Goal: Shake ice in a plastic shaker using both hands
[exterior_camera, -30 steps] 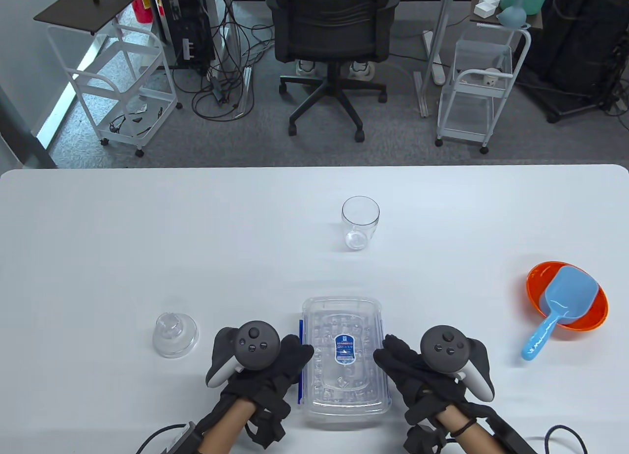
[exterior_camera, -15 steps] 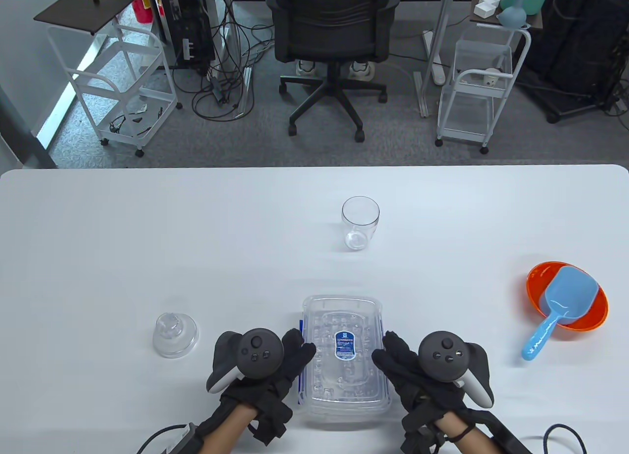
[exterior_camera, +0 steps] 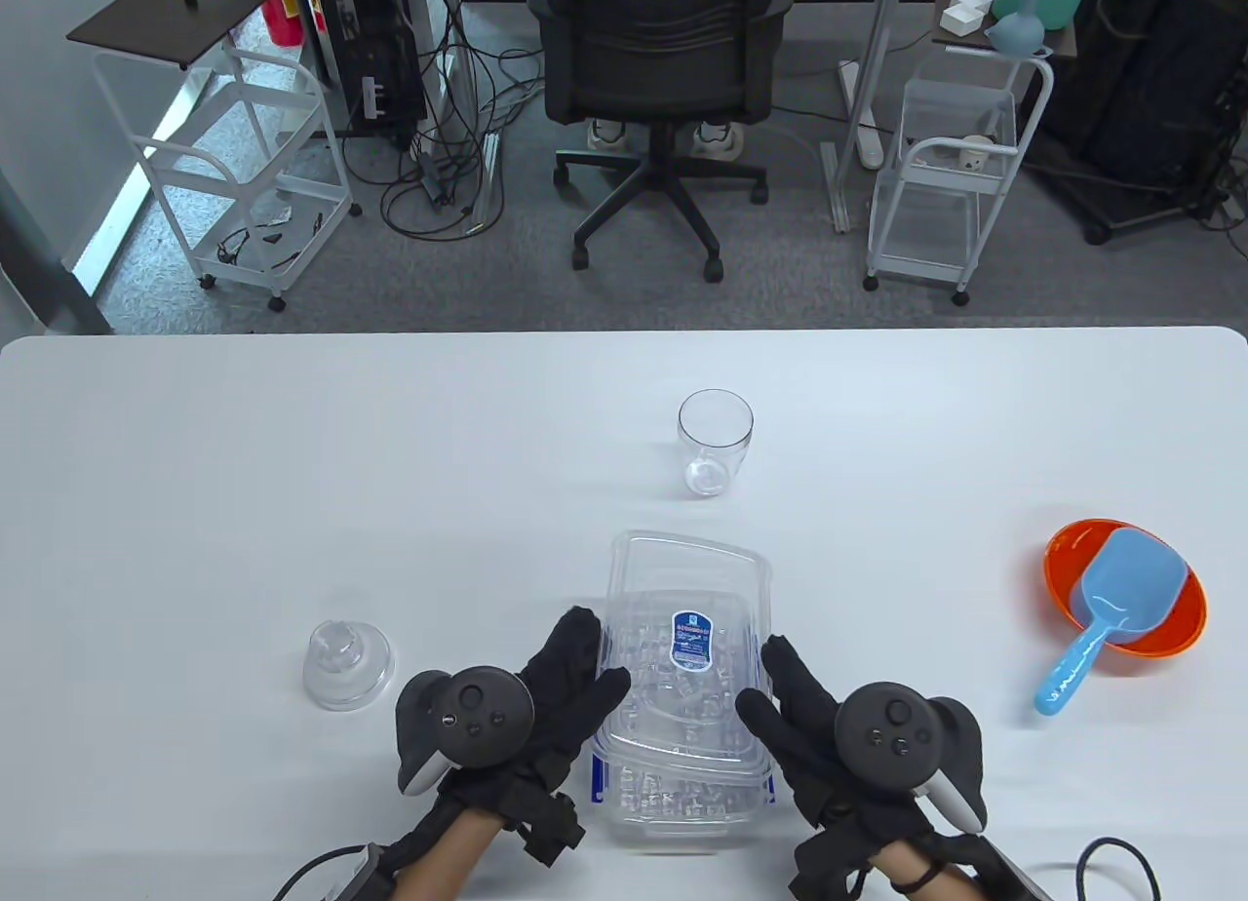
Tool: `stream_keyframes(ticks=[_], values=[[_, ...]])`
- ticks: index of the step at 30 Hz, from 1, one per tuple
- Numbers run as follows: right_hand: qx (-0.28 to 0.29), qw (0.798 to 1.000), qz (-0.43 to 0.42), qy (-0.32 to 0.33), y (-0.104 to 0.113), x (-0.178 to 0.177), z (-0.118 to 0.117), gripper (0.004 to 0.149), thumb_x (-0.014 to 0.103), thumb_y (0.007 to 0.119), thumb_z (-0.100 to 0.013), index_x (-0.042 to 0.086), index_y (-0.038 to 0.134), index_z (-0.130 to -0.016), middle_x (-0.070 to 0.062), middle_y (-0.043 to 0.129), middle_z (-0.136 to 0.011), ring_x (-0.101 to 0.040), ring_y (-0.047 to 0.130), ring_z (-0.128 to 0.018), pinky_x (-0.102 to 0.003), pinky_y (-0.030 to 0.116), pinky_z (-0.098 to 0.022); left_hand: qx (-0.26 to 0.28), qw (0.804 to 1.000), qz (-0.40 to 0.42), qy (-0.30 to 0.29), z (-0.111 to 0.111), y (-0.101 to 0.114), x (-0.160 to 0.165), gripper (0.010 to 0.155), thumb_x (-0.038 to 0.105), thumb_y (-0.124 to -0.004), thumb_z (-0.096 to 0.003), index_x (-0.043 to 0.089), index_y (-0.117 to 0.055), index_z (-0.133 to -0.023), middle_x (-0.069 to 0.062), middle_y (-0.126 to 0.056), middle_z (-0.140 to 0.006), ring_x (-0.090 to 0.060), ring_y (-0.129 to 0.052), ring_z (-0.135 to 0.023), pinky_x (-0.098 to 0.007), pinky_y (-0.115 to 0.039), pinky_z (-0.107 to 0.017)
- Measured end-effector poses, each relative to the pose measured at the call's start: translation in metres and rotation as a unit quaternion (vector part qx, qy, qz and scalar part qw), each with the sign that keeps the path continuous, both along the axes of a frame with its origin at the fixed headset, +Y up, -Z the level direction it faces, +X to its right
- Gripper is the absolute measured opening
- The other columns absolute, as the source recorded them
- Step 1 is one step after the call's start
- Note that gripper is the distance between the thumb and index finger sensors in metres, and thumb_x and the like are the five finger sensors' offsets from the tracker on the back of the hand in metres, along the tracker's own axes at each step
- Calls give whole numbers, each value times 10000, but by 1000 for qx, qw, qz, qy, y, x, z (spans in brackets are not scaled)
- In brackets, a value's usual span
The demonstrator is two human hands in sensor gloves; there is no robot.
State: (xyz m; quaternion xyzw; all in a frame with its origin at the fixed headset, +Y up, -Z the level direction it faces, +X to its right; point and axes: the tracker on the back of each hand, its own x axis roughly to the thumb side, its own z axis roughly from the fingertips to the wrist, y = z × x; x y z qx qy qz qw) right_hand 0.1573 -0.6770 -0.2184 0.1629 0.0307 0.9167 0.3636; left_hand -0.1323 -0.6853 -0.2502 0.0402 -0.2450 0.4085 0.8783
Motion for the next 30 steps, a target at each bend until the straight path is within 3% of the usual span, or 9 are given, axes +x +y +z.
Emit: stream_keyframes(ticks=[2,5,8,12,17,21,24,26,30], values=[[10,1000,-9,5,2,-1,0,696,389,531,-630,-153,377,-1038,-417,616,-964,-617,721,-801,-687,672,-529,-31,996,72,-30,-3,-2,-3,886,474,-623,-612,-197,-209,-1013,-243,-696,-950,-200,-950,-736,-298,-855,-538],[41,998,-48,22,2,-2,-4,701,396,528,-630,-134,345,-1050,-407,576,-998,-613,687,-834,-696,647,-548,-98,965,233,-61,-6,-9,-5,898,414,-679,-604,-205,-166,-1003,-226,-711,-931,-189,-969,-728,-289,-874,-533],[42,996,-69,32,4,-3,-6,708,403,525,-632,-117,315,-1064,-401,525,-1028,-616,648,-861,-699,631,-562,-110,954,265,-85,-8,-11,-8,867,373,-695,-606,-195,-176,-1006,-216,-687,-980,-198,-960,-807,-269,-894,-563],[38,994,-91,52,7,-7,-11,724,402,536,-627,-112,282,-1068,-423,462,-1044,-648,602,-866,-728,599,-552,-101,950,284,-86,-8,-7,-12,779,317,-771,-572,-117,-319,-1036,-157,-774,-947,-211,-1016,-756,-229,-931,-541],[31,994,-89,54,23,-17,-15,745,410,529,-631,-113,233,-1071,-436,383,-1056,-702,460,-875,-765,523,-549,0,959,279,-46,0,8,-16,707,298,-779,-568,-77,-404,-1035,-153,-811,-920,-246,-1025,-721,-243,-935,-514],[42,993,-81,78,39,-38,-13,782,428,536,-631,-108,173,-1070,-437,287,-1074,-727,335,-880,-792,436,-551,132,977,169,5,13,25,-14,682,305,-789,-556,-67,-456,-1020,-142,-833,-905,-239,-1037,-709,-240,-945,-497],[-2,989,-86,122,40,-57,-11,867,482,530,-626,-121,71,-1047,-479,157,-1033,-756,355,-863,-817,501,-507,186,972,143,-22,20,31,-8,677,309,-800,-545,-40,-472,-1023,-136,-831,-915,-241,-1030,-726,-240,-943,-514],[-23,982,-116,150,38,-70,-9,946,538,502,-616,-82,-109,-985,-534,36,-957,-795,321,-820,-821,531,-497,191,968,156,-36,23,33,-4,674,307,-818,-531,-14,-491,-1025,-122,-826,-932,-262,-999,-765,-270,-921,-541],[-27,971,-158,176,33,-84,-7,1051,584,525,-591,-107,-211,-884,-556,-60,-893,-808,297,-807,-807,597,-487,187,969,149,-63,24,33,-1,688,327,-817,-530,20,-474,-1041,-80,-784,-981,-270,-924,-837,-291,-874,-584]])
